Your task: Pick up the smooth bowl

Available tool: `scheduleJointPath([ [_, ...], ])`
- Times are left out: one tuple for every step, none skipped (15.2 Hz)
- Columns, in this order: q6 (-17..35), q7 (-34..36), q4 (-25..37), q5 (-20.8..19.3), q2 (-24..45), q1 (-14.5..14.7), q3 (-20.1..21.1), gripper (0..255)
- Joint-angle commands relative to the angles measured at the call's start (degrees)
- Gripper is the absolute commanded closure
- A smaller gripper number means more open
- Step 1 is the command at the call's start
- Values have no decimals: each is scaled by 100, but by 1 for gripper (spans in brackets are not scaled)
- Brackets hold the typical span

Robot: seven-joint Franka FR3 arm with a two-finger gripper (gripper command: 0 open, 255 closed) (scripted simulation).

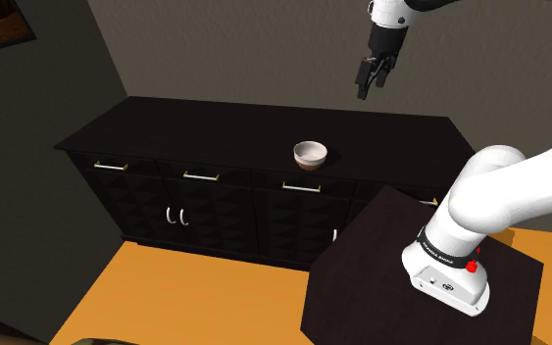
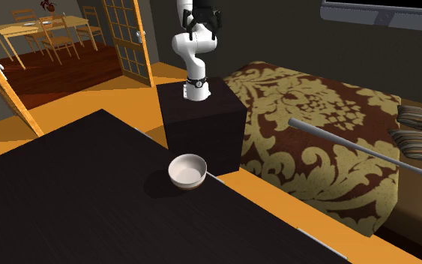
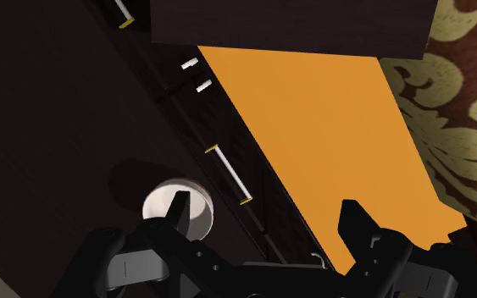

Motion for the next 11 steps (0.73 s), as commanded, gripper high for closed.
scheduleJointPath([
  [0, 0, 0, 0, 0, 0, 0, 0],
  [189, 21, -71, -17, 133, -6, -9, 0],
  [378, 42, -133, -35, 273, -11, -18, 0],
  [567, 63, -188, -52, 420, -17, -28, 0],
  [755, 84, -235, -69, 575, -24, -37, 0],
  [942, 106, -274, -87, 737, -30, -47, 0],
  [1128, 128, -305, -105, 906, -36, -57, 0],
  [1312, 151, -328, -123, 1081, -41, -68, 0],
  [1495, 173, -343, -140, 1262, -48, -78, 0],
  [1674, 195, -350, -157, 1449, -55, -88, 0],
  [1852, 217, -348, -173, 1642, -62, -98, 0],
])
